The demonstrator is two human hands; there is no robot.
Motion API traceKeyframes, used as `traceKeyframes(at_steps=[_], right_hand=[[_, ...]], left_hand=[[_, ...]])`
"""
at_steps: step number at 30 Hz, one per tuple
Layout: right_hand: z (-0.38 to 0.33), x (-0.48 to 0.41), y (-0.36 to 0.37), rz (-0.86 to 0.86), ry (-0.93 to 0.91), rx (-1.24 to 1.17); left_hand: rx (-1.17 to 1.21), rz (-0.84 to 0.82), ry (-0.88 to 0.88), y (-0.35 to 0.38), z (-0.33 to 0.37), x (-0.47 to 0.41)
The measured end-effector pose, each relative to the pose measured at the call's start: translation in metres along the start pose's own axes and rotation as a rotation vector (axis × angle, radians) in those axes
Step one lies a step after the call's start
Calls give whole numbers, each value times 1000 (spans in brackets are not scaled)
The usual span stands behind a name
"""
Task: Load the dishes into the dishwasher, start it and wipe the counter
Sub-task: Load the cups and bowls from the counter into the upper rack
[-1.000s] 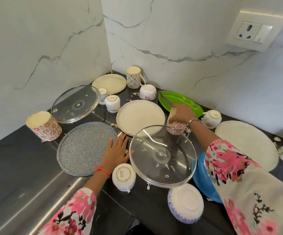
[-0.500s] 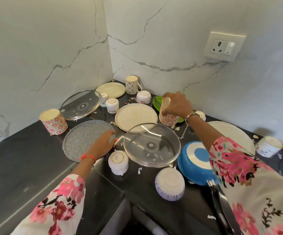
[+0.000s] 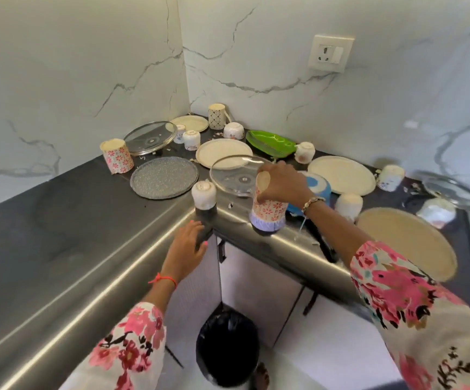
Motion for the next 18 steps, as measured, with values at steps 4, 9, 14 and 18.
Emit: traceKeyframes(at_steps=[4, 9, 14, 18], right_hand=[[-20, 112, 19, -83, 57, 30], [-32, 254, 38, -236, 178, 12], [-37, 384, 56, -289, 258, 49], [-30, 479, 66, -312, 309, 68]], left_hand=[[-6, -171, 5, 12, 14, 99], [-10, -334, 38, -1, 46, 218], [-13, -426, 92, -13, 77, 316], [27, -478, 113, -14, 106, 385]])
Point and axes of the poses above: each hand's wrist, its own x-axis away from the middle knuckle, its own y-axis out of the palm, z = x × y, the point moved 6 cm from there along -x, towards the middle knuckle, and after that the axes turned 12 degrees about z, right-handed, at the moved point
